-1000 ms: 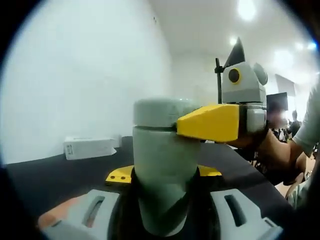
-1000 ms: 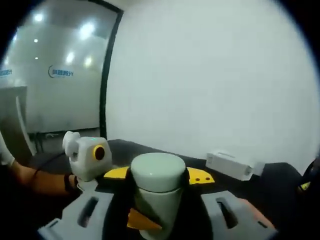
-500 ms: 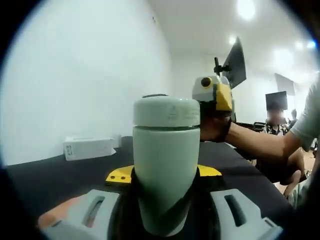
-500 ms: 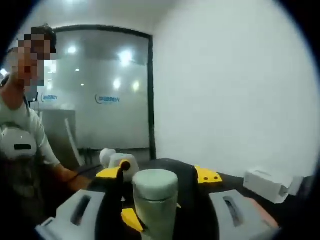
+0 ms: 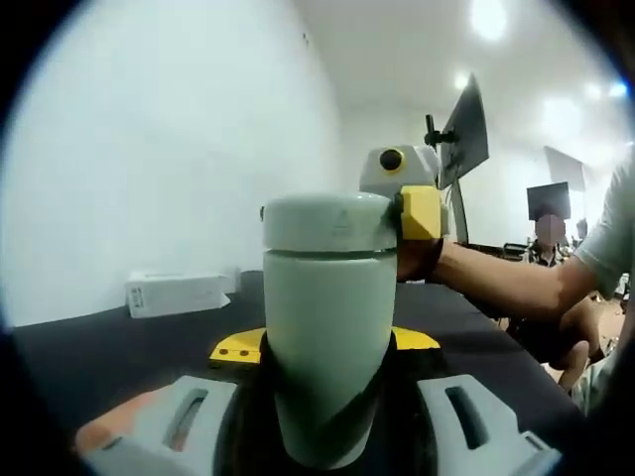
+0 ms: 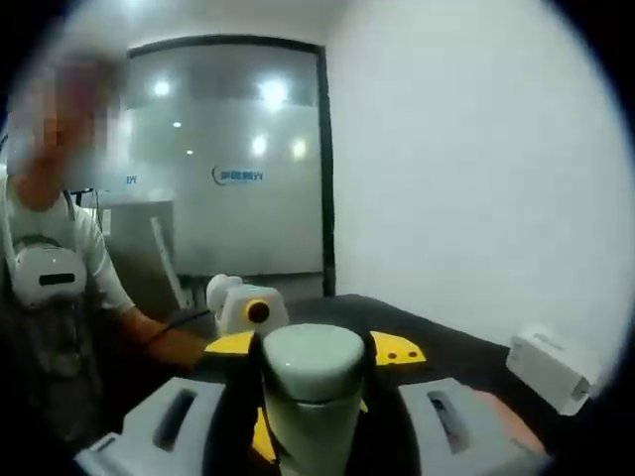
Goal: Assemble the cup parts correctly, then place the assembled cup into the box.
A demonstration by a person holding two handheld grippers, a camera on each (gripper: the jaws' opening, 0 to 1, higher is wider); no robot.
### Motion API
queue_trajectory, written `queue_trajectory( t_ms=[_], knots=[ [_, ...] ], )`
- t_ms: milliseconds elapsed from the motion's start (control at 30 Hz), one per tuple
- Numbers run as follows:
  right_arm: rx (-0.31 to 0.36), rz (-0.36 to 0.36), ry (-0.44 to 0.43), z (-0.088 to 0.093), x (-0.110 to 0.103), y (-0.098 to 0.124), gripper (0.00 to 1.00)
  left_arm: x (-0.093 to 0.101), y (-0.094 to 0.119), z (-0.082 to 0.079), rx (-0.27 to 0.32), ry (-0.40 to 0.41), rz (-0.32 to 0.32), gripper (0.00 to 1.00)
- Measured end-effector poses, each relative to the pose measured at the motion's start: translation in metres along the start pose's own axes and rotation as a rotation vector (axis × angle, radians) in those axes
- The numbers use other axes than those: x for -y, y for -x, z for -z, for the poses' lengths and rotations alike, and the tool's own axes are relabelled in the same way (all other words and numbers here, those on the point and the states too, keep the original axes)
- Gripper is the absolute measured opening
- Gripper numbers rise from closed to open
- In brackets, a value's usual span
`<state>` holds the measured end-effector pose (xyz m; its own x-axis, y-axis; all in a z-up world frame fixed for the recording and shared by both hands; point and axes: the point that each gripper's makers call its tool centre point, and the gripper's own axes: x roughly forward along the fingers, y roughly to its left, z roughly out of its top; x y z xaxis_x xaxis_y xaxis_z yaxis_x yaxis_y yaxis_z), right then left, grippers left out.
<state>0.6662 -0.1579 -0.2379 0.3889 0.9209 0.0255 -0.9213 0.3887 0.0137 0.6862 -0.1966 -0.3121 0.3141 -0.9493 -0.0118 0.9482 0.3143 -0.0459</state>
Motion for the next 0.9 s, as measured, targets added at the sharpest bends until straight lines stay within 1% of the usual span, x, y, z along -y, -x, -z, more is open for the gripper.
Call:
queue_trajectory(
  t_ms=[67,167,200,233,333,367,400,433,533,600,633,700,733,767,800,833,867,900],
  knots=[
    [0.003,0.033,0.007,0.0,0.001,0.0,0.39,-0.001,0.0,0.0,0.001,0.004,-0.001,0.41],
    [0.004,0.113,0.009,0.0,0.004,0.002,0.39,-0.002,0.0,0.0,0.002,0.005,-0.002,0.41],
    [0.002,0.157,0.019,0.0,0.006,0.003,0.39,-0.001,0.0,0.0,0.001,0.004,-0.002,0.41],
    [0.001,0.197,0.009,0.0,0.008,0.004,0.39,-0.001,-0.001,0.0,0.0,0.004,-0.004,0.41],
    [0.011,0.32,0.015,-0.001,0.011,0.005,0.39,-0.001,-0.001,0.0,0.001,0.007,-0.006,0.41],
    [0.011,0.348,0.023,-0.001,0.012,0.006,0.39,-0.001,-0.001,0.0,0.001,0.009,-0.007,0.41],
    [0.01,0.405,0.024,-0.001,0.012,0.008,0.39,-0.001,-0.001,0.0,0.0,0.008,-0.007,0.41],
    [0.01,0.434,0.024,-0.001,0.013,0.009,0.39,-0.001,-0.001,0.0,-0.001,0.006,-0.007,0.41],
    [0.013,0.555,0.052,-0.002,0.014,0.013,0.39,0.001,-0.001,0.0,-0.005,-0.006,-0.004,0.41],
    [0.02,0.661,0.043,-0.002,0.018,0.016,0.39,0.002,-0.001,0.0,-0.005,-0.006,-0.005,0.41],
    [0.015,0.675,0.068,-0.002,0.018,0.015,0.39,0.002,-0.001,0.0,-0.005,-0.005,-0.005,0.41],
    [0.012,0.676,0.068,-0.002,0.018,0.013,0.4,0.002,-0.001,0.0,-0.004,-0.007,-0.004,0.41],
    [-0.009,0.652,0.106,-0.001,0.019,0.013,0.4,0.002,0.0,0.0,-0.004,-0.006,-0.003,0.41],
    [-0.02,0.603,0.121,-0.001,0.019,0.012,0.42,0.001,0.0,0.0,-0.003,-0.003,-0.005,0.41],
    [-0.002,0.548,0.079,-0.002,0.015,0.01,0.47,0.0,0.0,0.0,0.0,0.002,-0.007,0.41],
    [0.025,0.499,0.08,-0.007,0.012,0.008,0.51,0.0,-0.001,0.0,0.002,0.002,-0.005,0.41],
    [0.031,0.436,0.076,-0.01,0.01,0.008,0.55,0.001,-0.001,0.0,0.001,-0.003,-0.005,0.41],
    [0.021,0.4,0.061,-0.011,0.01,0.01,0.57,0.001,-0.001,0.0,-0.002,-0.007,-0.004,0.41]
  ],
)
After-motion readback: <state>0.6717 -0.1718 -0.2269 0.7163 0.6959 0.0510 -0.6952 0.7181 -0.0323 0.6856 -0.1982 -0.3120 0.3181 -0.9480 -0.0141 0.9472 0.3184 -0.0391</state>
